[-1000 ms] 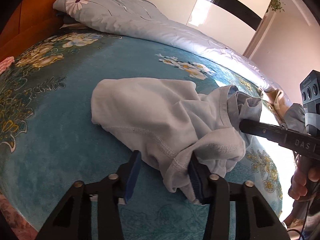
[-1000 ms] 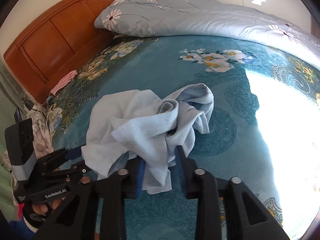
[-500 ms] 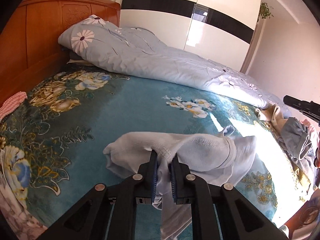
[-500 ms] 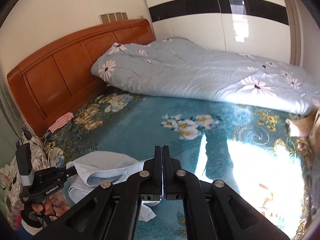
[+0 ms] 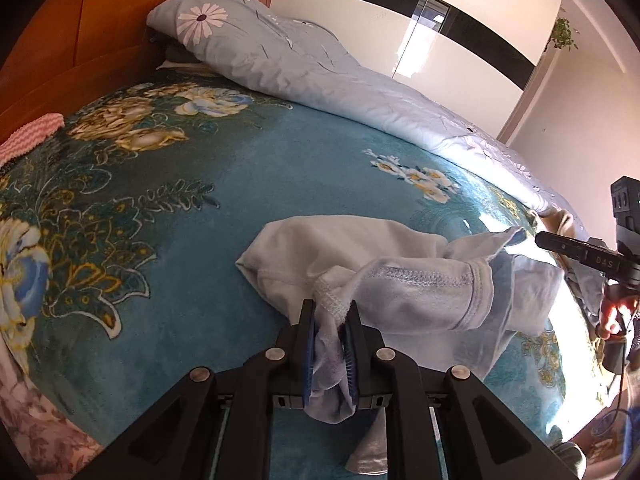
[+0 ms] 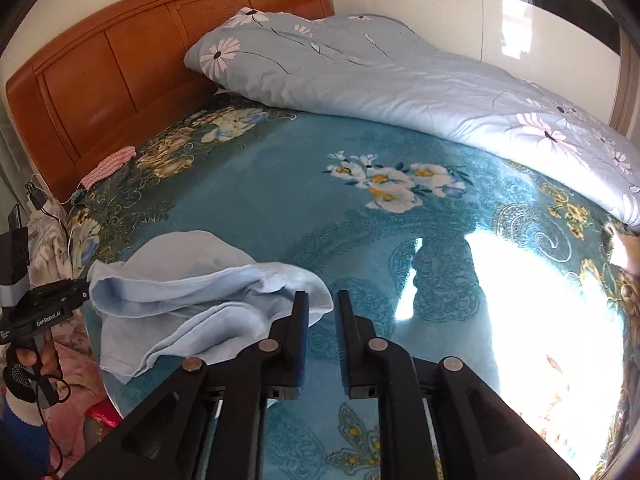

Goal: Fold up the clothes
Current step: 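Grasp the t-shirt hem with the left gripper while the right gripper holds another edge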

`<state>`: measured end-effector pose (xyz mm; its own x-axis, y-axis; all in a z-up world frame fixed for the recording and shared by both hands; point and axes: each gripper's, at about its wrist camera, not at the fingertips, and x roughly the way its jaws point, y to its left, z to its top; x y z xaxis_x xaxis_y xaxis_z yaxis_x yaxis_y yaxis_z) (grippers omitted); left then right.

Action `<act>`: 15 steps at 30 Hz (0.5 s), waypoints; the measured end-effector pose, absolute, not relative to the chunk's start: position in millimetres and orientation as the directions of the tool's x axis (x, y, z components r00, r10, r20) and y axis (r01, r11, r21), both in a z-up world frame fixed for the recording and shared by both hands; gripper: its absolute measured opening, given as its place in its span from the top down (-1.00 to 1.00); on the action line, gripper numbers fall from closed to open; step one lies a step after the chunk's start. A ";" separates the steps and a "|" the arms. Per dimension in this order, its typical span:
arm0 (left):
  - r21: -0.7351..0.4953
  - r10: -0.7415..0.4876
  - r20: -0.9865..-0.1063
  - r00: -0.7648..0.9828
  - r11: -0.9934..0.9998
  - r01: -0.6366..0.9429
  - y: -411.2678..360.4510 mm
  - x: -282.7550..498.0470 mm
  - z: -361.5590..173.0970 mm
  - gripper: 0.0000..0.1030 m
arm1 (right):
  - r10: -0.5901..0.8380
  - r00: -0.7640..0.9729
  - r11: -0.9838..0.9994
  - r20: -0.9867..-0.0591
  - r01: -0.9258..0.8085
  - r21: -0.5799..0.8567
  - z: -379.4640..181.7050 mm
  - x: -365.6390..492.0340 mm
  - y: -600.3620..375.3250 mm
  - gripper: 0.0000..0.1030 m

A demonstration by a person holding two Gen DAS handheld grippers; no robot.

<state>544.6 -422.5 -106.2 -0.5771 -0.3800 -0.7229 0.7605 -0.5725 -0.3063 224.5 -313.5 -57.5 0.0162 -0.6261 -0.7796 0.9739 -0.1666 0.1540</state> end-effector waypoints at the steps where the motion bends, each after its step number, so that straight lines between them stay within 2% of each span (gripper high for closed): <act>1: -0.312 -0.375 -0.727 -0.575 -0.564 0.764 -425.7 546.8 -111.3 0.69 | -0.616 0.047 -0.153 -0.786 0.972 0.178 -65.1 220.2 -319.4 0.49; 3: -0.323 -0.367 -0.734 -0.571 -0.551 0.770 -431.7 549.3 -119.9 0.69 | -0.595 0.111 -0.099 -0.796 0.973 0.210 -77.5 220.0 -329.4 0.22; 5: -0.325 -0.364 -0.742 -0.563 -0.540 0.777 -437.4 550.3 -126.7 0.69 | -0.581 0.142 -0.029 -0.801 0.981 0.194 -84.4 228.8 -337.0 0.10; 9: -0.339 -0.358 -0.744 -0.565 -0.527 0.780 -444.5 551.4 -135.3 0.69 | -0.585 0.126 0.067 -0.801 0.992 0.107 -85.6 244.2 -351.4 0.07; 15: -0.351 -0.352 -0.746 -0.565 -0.512 0.784 -452.6 554.8 -139.4 0.64 | -0.545 0.213 0.191 -0.811 0.973 0.127 -94.3 262.9 -374.0 0.03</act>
<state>554.8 -452.6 -139.4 -0.5649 -0.3521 -0.7463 0.7835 -0.5125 -0.3513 262.9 -374.0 -94.3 0.2126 -0.5445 -0.8113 0.9733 0.1914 0.1266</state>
